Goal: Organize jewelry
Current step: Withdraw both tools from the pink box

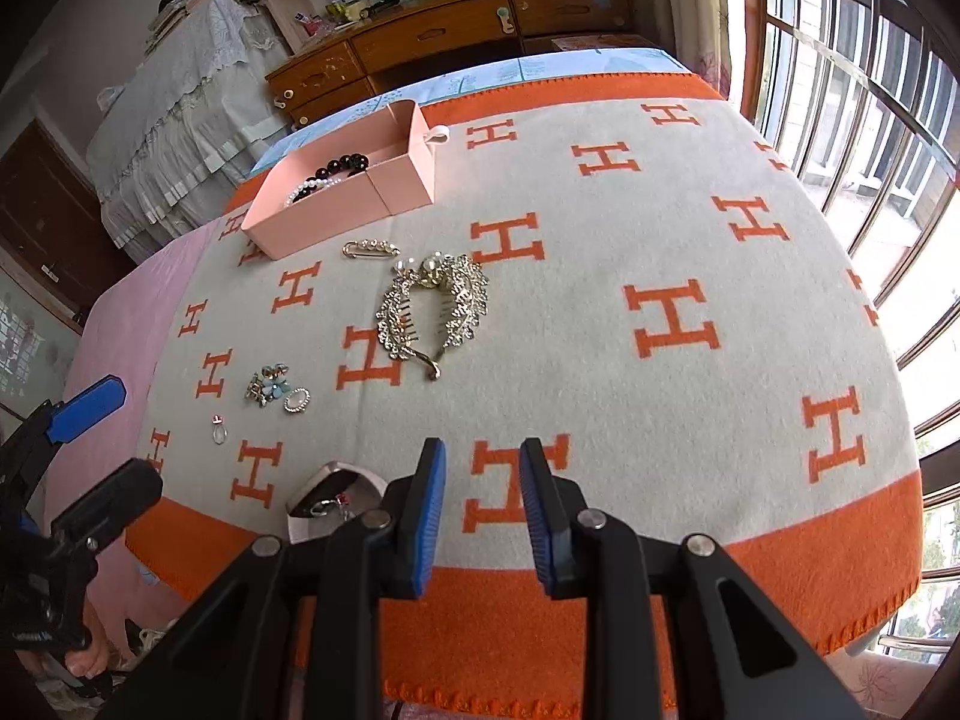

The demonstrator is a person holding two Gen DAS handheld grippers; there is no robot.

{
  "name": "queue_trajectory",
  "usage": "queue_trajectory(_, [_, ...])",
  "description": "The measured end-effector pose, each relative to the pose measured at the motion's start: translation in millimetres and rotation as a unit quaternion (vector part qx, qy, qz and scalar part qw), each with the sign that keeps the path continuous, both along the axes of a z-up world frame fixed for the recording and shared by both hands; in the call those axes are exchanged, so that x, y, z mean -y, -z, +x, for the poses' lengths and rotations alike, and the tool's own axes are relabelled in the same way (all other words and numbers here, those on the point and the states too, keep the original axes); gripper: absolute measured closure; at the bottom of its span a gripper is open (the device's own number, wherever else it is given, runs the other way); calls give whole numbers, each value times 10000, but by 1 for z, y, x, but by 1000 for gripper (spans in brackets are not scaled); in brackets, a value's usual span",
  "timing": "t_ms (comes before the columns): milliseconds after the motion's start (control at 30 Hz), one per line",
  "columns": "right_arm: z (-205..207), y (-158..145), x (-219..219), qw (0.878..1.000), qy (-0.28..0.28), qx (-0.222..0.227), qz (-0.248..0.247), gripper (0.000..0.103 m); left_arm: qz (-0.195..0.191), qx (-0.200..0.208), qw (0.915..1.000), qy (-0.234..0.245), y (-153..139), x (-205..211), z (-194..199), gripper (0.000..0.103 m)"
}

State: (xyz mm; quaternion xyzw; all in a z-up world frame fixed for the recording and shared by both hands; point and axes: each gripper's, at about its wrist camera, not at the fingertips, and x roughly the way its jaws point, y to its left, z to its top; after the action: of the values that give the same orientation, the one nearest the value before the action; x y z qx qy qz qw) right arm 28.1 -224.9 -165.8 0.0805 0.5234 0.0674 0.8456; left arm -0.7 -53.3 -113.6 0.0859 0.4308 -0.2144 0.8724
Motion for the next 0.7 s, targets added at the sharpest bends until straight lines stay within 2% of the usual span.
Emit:
queue_trajectory(100, [-7,6,7,9999,82,-42,-46,77,210,140,9987,451,8,25,-16,15])
queue_trajectory(267, [-21,8,13,9999,97,-22,-25,77,447,-20,9953,860,26,51,-26,44])
queue_trajectory(300, [-24,8,15,10000,94,-9,-18,77,466,-88,9948,898,30,54,-26,47])
queue_trajectory(367, [-29,7,18,10000,86,13,-17,77,482,-245,9942,933,38,59,-26,60])
queue_trajectory(433, [-33,7,21,10000,90,23,-13,77,467,-433,9932,977,45,62,-26,66])
queue_trajectory(633, [-41,8,28,9999,108,43,45,77,617,-719,9906,991,64,66,-24,69])
queue_trajectory(700, [-42,9,29,9999,113,45,72,77,731,-849,9895,916,73,65,-21,82])
